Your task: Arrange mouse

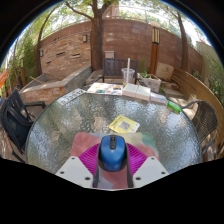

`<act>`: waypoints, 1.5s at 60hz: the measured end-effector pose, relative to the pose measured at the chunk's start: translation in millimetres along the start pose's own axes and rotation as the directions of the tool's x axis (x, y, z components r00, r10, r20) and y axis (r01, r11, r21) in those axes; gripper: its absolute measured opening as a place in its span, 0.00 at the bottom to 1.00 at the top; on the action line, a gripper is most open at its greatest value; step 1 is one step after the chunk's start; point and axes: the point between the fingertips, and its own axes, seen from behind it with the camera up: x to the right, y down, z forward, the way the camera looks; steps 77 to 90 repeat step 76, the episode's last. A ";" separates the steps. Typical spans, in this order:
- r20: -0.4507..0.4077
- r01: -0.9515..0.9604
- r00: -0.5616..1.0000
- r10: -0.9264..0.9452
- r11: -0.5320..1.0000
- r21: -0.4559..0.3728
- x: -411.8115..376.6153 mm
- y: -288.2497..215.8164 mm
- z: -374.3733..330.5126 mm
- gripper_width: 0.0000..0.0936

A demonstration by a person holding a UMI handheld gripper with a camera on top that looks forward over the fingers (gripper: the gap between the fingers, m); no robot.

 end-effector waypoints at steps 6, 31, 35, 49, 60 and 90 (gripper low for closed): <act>0.015 0.014 1.000 -0.014 0.999 -0.048 5.9 39.3 12.1 0.50; -0.032 0.008 0.999 -0.007 0.999 0.052 -7.7 -10.3 -117.8 0.91; -0.056 0.023 0.998 -0.018 0.996 0.088 -12.2 -15.8 -155.8 0.91; -0.122 0.068 0.991 -0.051 0.989 0.135 -31.7 -1.5 -274.1 0.91; -0.139 0.078 0.989 -0.057 0.986 0.148 -45.1 18.9 -326.0 0.90; -0.135 0.063 0.990 -0.043 0.988 0.141 -46.5 34.3 -349.1 0.91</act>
